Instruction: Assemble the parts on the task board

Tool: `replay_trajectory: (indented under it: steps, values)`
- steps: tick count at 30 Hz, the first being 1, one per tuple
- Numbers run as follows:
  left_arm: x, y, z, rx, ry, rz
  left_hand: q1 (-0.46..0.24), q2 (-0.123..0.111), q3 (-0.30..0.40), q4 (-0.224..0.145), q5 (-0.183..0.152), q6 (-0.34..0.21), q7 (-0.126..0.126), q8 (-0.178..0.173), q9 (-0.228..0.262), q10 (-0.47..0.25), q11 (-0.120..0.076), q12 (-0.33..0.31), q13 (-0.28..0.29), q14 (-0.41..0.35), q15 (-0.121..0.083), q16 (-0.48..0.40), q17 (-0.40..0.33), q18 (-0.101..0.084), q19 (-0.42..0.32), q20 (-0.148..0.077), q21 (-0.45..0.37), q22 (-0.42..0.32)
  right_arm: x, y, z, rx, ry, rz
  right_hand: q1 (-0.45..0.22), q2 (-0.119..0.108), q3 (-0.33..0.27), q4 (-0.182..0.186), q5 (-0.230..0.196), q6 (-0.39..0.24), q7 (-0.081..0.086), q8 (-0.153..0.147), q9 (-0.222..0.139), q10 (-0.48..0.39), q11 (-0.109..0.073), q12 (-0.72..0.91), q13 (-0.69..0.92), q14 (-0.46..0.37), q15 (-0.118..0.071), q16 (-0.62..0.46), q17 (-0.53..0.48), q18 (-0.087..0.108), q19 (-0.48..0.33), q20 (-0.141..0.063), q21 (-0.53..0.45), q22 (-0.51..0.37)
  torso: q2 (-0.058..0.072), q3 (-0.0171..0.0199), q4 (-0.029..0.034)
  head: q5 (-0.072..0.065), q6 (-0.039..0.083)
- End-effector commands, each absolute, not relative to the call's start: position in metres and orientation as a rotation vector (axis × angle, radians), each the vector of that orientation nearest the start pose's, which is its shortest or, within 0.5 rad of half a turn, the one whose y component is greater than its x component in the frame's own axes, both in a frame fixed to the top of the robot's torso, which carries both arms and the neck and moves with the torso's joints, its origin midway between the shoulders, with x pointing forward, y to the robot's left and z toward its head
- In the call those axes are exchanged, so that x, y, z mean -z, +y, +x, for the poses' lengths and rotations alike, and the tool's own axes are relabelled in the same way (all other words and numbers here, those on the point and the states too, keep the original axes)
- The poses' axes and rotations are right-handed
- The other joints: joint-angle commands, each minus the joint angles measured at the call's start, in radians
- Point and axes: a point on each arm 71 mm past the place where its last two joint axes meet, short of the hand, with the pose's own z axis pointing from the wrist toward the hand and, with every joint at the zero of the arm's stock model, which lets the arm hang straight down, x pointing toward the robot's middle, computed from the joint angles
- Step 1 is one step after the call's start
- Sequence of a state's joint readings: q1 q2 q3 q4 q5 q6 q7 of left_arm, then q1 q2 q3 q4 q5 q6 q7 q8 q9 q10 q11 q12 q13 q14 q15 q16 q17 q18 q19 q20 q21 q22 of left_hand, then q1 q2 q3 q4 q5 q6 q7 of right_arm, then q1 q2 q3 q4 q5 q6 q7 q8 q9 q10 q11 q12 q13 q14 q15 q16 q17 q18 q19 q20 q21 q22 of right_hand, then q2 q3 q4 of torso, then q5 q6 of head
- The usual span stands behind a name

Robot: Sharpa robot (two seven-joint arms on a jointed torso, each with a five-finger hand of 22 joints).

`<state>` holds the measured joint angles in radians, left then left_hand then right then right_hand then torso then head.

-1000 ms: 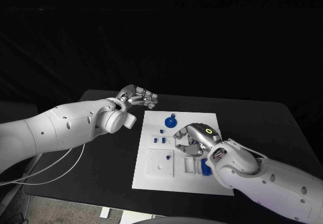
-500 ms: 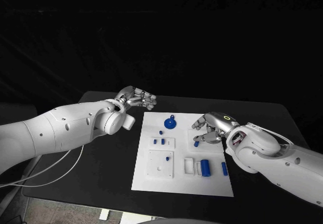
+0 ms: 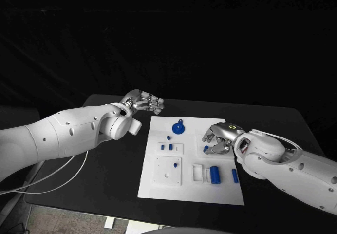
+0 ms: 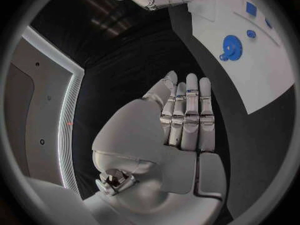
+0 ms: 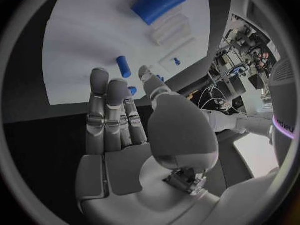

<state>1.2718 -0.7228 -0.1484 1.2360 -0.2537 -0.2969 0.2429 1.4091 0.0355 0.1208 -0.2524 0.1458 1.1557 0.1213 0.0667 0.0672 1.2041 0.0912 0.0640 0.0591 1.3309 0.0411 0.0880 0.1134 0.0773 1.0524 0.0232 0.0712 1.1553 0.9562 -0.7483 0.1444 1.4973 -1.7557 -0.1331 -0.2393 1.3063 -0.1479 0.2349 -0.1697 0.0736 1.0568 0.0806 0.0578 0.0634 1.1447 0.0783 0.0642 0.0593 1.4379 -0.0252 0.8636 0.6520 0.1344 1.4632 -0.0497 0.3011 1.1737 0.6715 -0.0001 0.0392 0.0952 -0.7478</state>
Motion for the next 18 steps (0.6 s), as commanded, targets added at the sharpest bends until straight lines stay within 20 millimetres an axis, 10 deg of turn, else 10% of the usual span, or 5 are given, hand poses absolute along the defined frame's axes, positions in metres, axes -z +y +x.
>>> replay_trajectory:
  steps: [1,10,18]
  values:
    - [0.199,0.232,0.539,1.219,1.594,-0.891,0.002,0.008,-0.005,0.002,-0.007,0.0,-0.002,-0.002,-0.001,0.003,0.001,-0.003,-0.001,0.003,0.003,-0.003,0.001,0.005,0.007,0.0,-0.002,-0.001,0.249,-0.164,0.465,-0.463,1.84,-0.347,-0.004,0.016,0.032,-0.015,-0.01,0.006,0.006,0.004,-0.001,0.013,-0.002,-0.002,0.0,0.001,0.003,0.006,-0.001,0.011,0.04,0.006,0.008,-0.001,0.0,0.0004,-0.0012,0.001,0.0]
    - [0.199,0.232,0.539,1.22,1.597,-0.891,0.002,0.008,-0.005,0.002,-0.007,0.0,-0.002,-0.002,-0.001,0.003,0.001,-0.003,-0.001,0.003,0.003,-0.003,0.001,0.005,0.007,0.0,-0.002,-0.001,0.255,-0.16,0.464,-0.449,1.844,-0.369,-0.064,0.012,0.257,-0.064,-0.022,0.045,0.019,0.004,-0.001,0.054,-0.011,-0.004,-0.001,0.002,-0.001,0.012,0.0,0.006,0.039,0.002,0.03,0.008,-0.001,0.0004,-0.002,-0.002,-0.004]
    - [0.2,0.231,0.539,1.219,1.6,-0.892,0.0,0.009,-0.006,0.004,-0.006,-0.008,0.0,-0.003,-0.001,0.002,0.001,-0.003,-0.001,0.004,0.003,-0.002,0.002,0.005,0.009,0.0,-0.002,0.0,0.26,-0.156,0.463,-0.444,1.842,-0.38,-0.078,0.021,0.326,-0.056,-0.023,0.088,0.02,0.006,0.001,0.086,-0.019,-0.003,0.0,0.003,-0.005,0.015,0.003,0.0,0.039,-0.003,0.04,0.014,0.0,0.0004,-0.0005,-0.005,-0.003]
